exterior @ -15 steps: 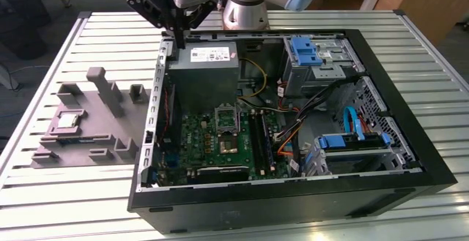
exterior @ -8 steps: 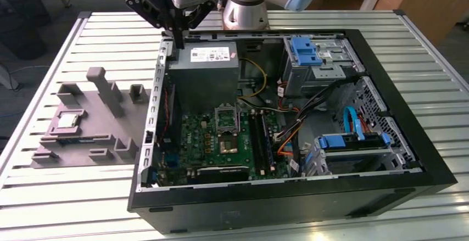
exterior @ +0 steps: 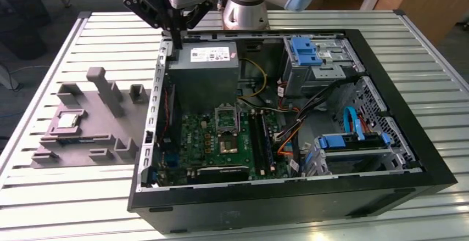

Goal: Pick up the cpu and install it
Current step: 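Reach for the cpu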

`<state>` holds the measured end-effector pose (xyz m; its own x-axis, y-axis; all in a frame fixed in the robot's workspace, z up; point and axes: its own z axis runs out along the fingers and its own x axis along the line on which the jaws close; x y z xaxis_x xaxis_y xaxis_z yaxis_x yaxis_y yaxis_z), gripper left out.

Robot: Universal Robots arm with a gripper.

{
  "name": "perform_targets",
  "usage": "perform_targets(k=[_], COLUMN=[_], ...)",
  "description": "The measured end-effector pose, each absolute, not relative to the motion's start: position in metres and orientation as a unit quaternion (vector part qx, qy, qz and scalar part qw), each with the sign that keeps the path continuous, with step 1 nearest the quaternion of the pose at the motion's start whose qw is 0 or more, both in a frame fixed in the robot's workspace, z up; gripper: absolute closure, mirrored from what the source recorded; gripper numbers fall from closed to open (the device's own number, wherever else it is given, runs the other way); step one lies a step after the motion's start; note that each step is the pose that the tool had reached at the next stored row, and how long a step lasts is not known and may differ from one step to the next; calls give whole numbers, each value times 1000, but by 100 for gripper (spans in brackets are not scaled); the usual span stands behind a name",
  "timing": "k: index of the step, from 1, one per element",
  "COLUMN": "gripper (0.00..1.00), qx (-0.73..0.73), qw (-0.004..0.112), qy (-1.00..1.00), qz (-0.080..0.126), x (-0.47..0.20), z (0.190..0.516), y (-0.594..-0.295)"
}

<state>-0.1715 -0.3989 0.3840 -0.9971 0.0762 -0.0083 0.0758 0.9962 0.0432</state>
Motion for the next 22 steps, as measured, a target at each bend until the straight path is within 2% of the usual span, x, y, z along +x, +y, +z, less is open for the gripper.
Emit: perform_targets(k=[22], gripper=[89], qx=[38], qw=[4], qy=[999], qz=[21], x=[-179], z=[383], y=[-399])
